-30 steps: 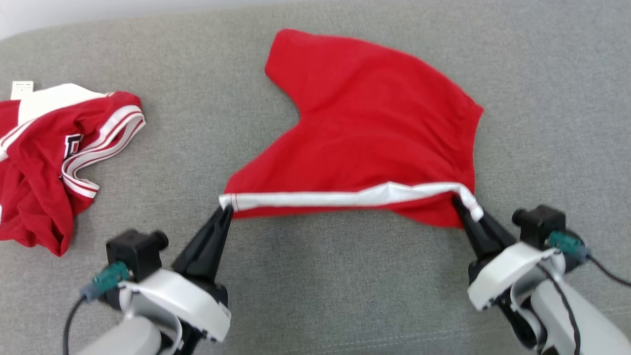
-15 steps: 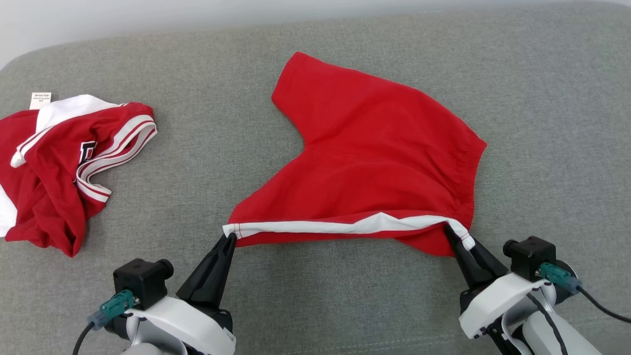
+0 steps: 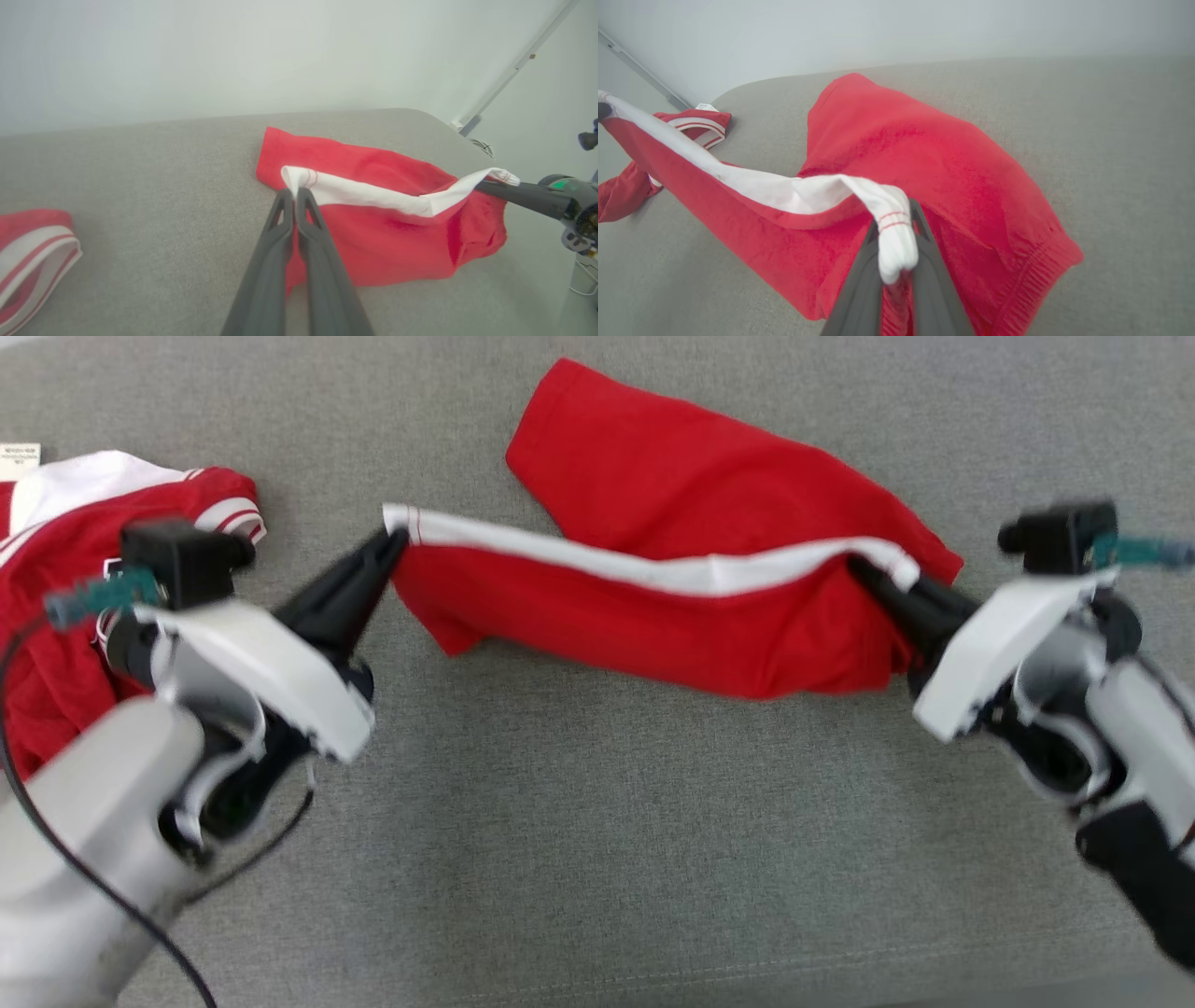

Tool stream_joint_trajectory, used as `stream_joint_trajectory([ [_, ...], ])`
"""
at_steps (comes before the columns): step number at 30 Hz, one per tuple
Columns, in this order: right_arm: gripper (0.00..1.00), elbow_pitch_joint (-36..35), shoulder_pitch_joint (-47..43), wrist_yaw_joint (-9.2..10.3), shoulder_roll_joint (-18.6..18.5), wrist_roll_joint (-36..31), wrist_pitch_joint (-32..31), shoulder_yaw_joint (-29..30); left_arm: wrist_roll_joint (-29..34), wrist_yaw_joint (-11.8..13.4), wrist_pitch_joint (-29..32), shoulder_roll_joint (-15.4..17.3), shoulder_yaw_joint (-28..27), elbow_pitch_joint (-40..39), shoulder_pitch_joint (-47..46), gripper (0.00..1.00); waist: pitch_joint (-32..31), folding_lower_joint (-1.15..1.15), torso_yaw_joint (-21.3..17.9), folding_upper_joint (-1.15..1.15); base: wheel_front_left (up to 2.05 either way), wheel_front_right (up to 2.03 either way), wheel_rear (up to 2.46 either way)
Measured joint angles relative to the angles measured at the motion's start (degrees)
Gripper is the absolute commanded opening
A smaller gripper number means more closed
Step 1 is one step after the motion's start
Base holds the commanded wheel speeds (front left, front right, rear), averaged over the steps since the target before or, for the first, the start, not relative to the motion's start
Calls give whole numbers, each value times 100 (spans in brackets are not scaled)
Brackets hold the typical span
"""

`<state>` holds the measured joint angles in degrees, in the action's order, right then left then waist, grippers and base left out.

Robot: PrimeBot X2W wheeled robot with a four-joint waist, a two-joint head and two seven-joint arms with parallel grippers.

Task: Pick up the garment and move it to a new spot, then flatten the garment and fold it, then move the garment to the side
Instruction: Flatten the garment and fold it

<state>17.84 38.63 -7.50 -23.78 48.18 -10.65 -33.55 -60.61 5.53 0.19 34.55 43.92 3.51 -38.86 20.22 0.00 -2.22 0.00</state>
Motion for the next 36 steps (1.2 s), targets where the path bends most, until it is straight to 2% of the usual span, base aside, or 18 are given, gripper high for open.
stream_joint_trajectory([
  [2, 0, 335, 901, 0, 0, 347, -452, -59, -401, -286, 512, -199, -141, 555, -723, 0, 161, 0, -16, 0, 0, 0, 0],
  [5, 0, 1066, 2406, 0, 8, 349, -550, -165, -822, -584, 1218, -535, -348, 1740, -1930, 0, 396, 0, -45, 0, 0, 0, 0],
  [8, 0, 1795, 3772, -5, 246, -110, 326, -271, -865, -767, 1171, -808, -634, 2887, -3099, 0, 531, 0, -141, 0, 0, 0, 0],
  [11, 0, 2501, 4865, -24, 539, -854, 1652, -267, -539, -966, 445, -1010, -875, 3542, -4181, 0, 633, 0, -242, 0, 0, 0, 0],
  [12, 0, 2743, 5112, -24, 631, -1023, 1900, -312, -422, -1029, 196, -1059, -903, 3675, -4475, 0, 659, 0, -276, 0, 0, 0, 0],
  [14, 0, 3097, 5329, -24, 700, -1336, 2168, -593, -235, -1143, -147, -1122, -907, 3854, -4802, 0, 718, 0, -304, 0, 0, 0, 0],
  [17, 0, 3300, 5128, -23, 690, -1452, 2286, -1191, 2, -1258, -684, -1179, -711, 3893, -4712, 0, 775, 0, -251, 0, 0, 0, 0],
  [20, 0, 3110, 4478, -22, 543, -1324, 2424, -1636, 175, -1261, -1250, -1149, -486, 3507, -4004, 0, 796, 0, -138, 0, 0, 0, 0],
  [21, 0, 3110, 4478, -22, 543, -1324, 2424, -1636, 175, -1261, -1250, -1149, -486, 3507, -4004, 0, 796, 0, -138, 0, 0, 0, 0],
  [23, 0, 2864, 3936, -20, 339, -1200, 2482, -1864, 369, -1260, -1408, -1112, -293, 3151, -3309, 0, 829, 0, -76, 0, 0, 0, 0],
  [24, 0, 2735, 3613, -16, 214, -1173, 2488, -1974, 497, -1223, -1439, -1128, -192, 2942, -2848, 0, 830, 0, -34, 0, 0, 0, 0],
  [26, 0, 2473, 2899, -16, 42, -955, 2488, -2004, 615, -959, -1443, -1185, -62, 2466, -1855, 0, 809, 0, 33, 0, 0, 0, 0],
  [28, 0, 2154, 2261, -16, -109, -920, 2488, -1889, 933, -514, -1443, -1163, -7, 1975, -997, 0, 777, 0, 79, 0, 0, 0, 0],
  [31, 0, 1769, 1429, -16, -221, -970, 2490, -1514, 1314, -29, -1456, -1082, -127, 1202, 20, 0, 698, 0, 118, 0, 0, 0, 0],
  [36, 0, 1251, 236, -15, -205, -1396, 2496, -738, 1726, 428, -1460, -978, -294, 367, 1185, 0, 466, 0, 152, 0, 0, 0, 0],
])
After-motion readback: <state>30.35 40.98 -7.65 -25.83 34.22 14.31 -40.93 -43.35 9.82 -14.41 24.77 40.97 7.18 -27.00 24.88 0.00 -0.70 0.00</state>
